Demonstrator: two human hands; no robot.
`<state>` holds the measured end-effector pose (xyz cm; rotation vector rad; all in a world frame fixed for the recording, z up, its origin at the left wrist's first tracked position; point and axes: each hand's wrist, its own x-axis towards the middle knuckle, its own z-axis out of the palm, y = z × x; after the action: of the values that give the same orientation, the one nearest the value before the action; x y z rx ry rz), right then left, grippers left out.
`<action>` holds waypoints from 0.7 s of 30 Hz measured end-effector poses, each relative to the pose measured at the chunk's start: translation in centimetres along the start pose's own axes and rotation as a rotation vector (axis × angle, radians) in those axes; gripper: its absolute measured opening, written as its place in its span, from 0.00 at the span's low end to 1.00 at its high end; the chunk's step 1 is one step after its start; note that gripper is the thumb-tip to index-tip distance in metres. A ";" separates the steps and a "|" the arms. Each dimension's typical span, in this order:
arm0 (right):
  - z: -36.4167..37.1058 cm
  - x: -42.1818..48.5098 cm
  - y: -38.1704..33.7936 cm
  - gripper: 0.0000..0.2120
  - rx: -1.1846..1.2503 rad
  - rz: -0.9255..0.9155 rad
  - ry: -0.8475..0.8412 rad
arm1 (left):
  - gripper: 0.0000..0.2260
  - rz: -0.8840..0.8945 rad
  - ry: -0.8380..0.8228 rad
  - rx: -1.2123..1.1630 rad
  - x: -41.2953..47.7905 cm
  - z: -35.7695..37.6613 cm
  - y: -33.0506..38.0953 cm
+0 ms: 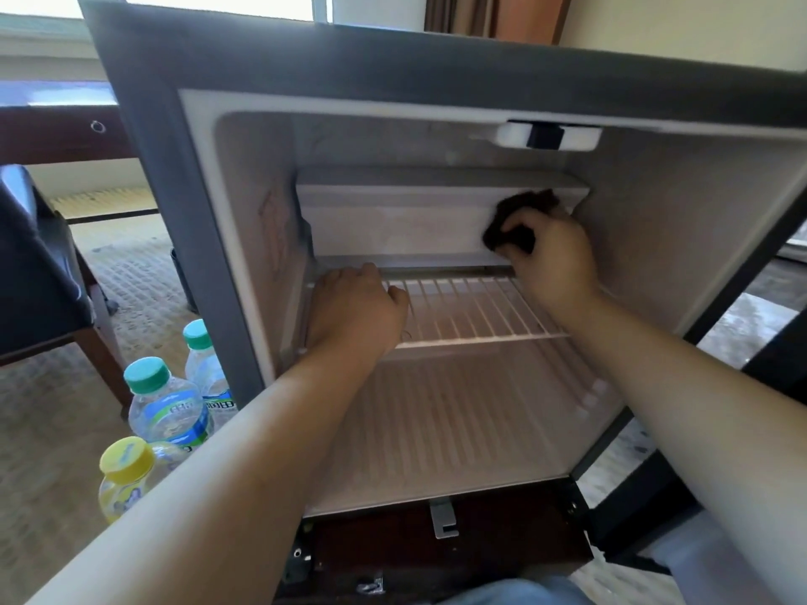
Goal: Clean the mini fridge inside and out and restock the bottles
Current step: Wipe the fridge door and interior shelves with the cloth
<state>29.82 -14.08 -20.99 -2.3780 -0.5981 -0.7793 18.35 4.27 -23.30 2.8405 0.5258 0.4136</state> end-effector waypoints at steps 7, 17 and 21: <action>3.4 -0.5 -4.4 0.11 -0.066 0.001 -0.218 | 0.19 -0.005 0.013 -0.013 0.0 0.0 0.0; 3.3 -0.4 -6.2 0.10 0.108 -0.088 0.245 | 0.18 0.019 0.062 -0.026 0.0 0.1 0.0; 5.3 -1.2 -6.9 0.11 -0.064 -0.212 -0.150 | 0.17 0.007 0.084 -0.030 0.1 0.2 -0.1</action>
<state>27.15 -5.91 -22.84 -2.4742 -0.9124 -0.7218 18.44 4.34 -23.45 2.8067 0.5214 0.5389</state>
